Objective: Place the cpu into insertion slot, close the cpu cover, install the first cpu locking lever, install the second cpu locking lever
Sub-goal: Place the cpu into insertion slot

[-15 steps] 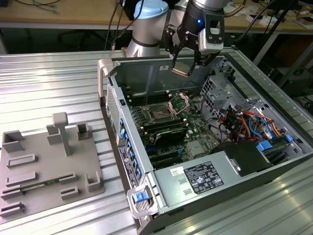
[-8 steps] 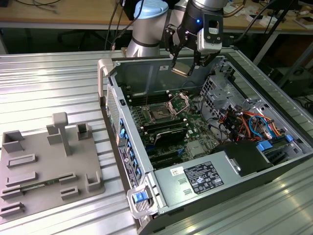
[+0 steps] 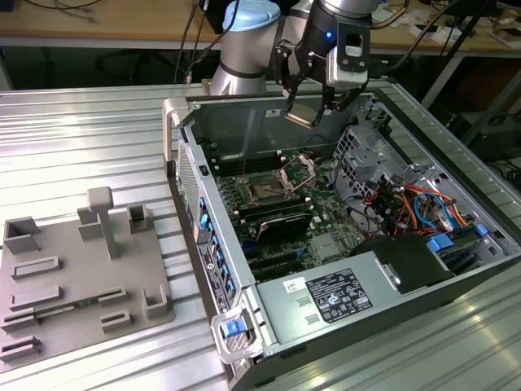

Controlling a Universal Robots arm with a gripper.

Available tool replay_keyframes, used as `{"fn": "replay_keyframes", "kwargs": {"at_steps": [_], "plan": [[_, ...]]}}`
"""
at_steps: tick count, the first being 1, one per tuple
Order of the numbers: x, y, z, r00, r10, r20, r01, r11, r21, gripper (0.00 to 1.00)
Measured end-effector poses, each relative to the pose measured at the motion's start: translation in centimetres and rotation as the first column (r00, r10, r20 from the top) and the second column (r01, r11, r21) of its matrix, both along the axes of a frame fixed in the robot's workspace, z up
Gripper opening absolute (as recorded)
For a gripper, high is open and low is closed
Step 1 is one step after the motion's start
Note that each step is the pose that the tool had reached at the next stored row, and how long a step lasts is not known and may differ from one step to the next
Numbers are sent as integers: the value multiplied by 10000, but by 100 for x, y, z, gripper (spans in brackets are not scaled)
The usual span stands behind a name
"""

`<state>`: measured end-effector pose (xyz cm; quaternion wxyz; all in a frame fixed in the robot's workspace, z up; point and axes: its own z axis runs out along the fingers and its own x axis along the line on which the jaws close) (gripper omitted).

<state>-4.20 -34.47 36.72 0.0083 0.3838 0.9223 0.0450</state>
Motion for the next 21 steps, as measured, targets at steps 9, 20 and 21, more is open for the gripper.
{"fn": "replay_keyframes", "kwargs": {"at_steps": [9, 20, 21], "plan": [[0, 0, -1, 9989, -458, 0, 458, 9989, 0, 55], [0, 0, -1, 9989, -468, 0, 468, 9989, 1, 55], [0, 0, -1, 9988, -489, 0, 489, 9988, 1, 55]]}}
